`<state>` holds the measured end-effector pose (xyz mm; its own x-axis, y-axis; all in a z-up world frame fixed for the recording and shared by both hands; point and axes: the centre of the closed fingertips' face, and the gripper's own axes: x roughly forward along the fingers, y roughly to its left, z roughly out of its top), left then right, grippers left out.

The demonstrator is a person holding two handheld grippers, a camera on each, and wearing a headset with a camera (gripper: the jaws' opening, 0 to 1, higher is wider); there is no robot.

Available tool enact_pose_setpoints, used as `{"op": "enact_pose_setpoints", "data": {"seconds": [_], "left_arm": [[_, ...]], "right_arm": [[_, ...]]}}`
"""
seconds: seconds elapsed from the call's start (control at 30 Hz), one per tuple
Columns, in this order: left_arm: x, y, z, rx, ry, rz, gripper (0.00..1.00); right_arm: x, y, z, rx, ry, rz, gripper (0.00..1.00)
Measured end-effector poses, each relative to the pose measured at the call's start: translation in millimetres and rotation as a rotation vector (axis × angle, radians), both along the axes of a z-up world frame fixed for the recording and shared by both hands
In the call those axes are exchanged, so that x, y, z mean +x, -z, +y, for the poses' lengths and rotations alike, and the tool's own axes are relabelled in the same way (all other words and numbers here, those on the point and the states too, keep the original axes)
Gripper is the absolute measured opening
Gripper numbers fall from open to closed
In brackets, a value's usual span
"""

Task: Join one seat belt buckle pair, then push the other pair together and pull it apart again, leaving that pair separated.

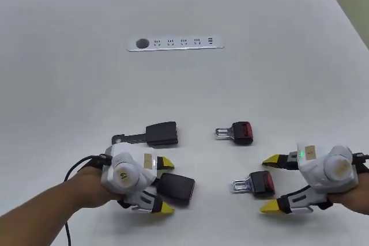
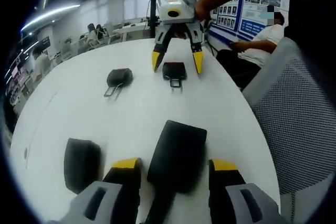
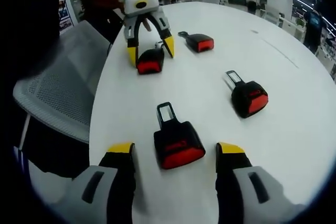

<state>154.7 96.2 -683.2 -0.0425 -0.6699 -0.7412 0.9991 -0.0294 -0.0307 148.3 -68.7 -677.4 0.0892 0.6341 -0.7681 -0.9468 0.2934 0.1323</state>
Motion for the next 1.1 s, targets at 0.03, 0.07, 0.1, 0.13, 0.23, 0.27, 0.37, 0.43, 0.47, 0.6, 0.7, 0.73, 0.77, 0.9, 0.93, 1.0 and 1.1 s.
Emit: {"op": "enact_pose_setpoints", "data": {"seconds": [0.03, 0.07, 0.1, 0.13, 0.23, 0.27, 0.37, 0.43, 0.47, 0.6, 0.7, 0.73, 0.77, 0.9, 0.93, 1.0, 1.1], "left_arm": [[-0.3, 0.5, 0.4, 0.005, 0.003, -0.005, 0.50], [0.3, 1.2, 0.0, 0.006, 0.003, -0.009, 0.49], [0.7, 1.5, -0.5, 0.003, 0.001, -0.001, 0.47], [1.4, 1.3, -0.9, -0.002, 0.002, -0.004, 0.45], [1.1, 2.5, -1.7, -0.004, 0.000, -0.008, 0.40], [1.9, 2.4, -1.2, -0.004, -0.010, -0.007, 0.40], [6.9, 1.4, -1.0, -0.016, -0.062, -0.016, 0.38], [9.4, 1.1, 0.6, -0.019, -0.092, -0.018, 0.37], [10.1, 0.3, 1.0, -0.028, -0.117, -0.020, 0.37], [12.3, -0.4, 3.5, -0.033, -0.183, -0.025, 0.36], [12.8, -0.5, 4.3, -0.037, -0.202, -0.023, 0.35], [12.8, -0.4, 4.7, -0.036, -0.202, -0.023, 0.35], [13.2, -0.6, 4.5, -0.031, -0.202, -0.020, 0.35], [12.0, -0.6, 4.9, -0.003, -0.168, -0.020, 0.35], [11.7, -0.3, 5.1, 0.002, -0.161, -0.020, 0.35], [11.3, 0.0, 4.7, 0.013, -0.149, -0.020, 0.35], [10.9, 0.8, 4.4, 0.031, -0.124, -0.019, 0.34]], "right_arm": [[-0.1, -0.2, 0.1, -0.002, -0.004, -0.002, 0.61], [0.2, 0.1, -0.3, -0.005, -0.009, -0.006, 0.60], [0.8, 1.1, -1.5, -0.008, -0.011, -0.009, 0.59], [1.1, 1.3, -1.9, -0.009, -0.014, -0.011, 0.58], [2.4, 2.1, -3.8, -0.017, -0.021, -0.022, 0.55], [2.5, 1.9, -3.9, -0.019, -0.021, -0.023, 0.52], [2.0, 0.9, -4.2, -0.023, -0.023, -0.019, 0.42], [1.6, -0.3, -4.2, -0.025, -0.025, -0.019, 0.36], [1.9, -1.7, -5.5, -0.026, -0.026, -0.018, 0.36], [3.8, -1.9, -8.9, -0.037, -0.027, -0.011, 0.35], [5.9, -1.9, -10.3, -0.048, -0.028, -0.002, 0.35], [6.6, -2.6, -11.1, -0.049, -0.023, 0.004, 0.34], [6.7, -2.6, -10.0, -0.053, -0.022, 0.006, 0.34], [7.5, -2.2, -9.2, -0.077, -0.033, 0.013, 0.34], [7.9, -2.4, -9.7, -0.078, -0.033, 0.015, 0.34], [8.7, 1.1, -11.6, -0.087, -0.034, 0.016, 0.34], [10.0, 2.3, -10.0, -0.118, -0.035, 0.021, 0.34]]}}
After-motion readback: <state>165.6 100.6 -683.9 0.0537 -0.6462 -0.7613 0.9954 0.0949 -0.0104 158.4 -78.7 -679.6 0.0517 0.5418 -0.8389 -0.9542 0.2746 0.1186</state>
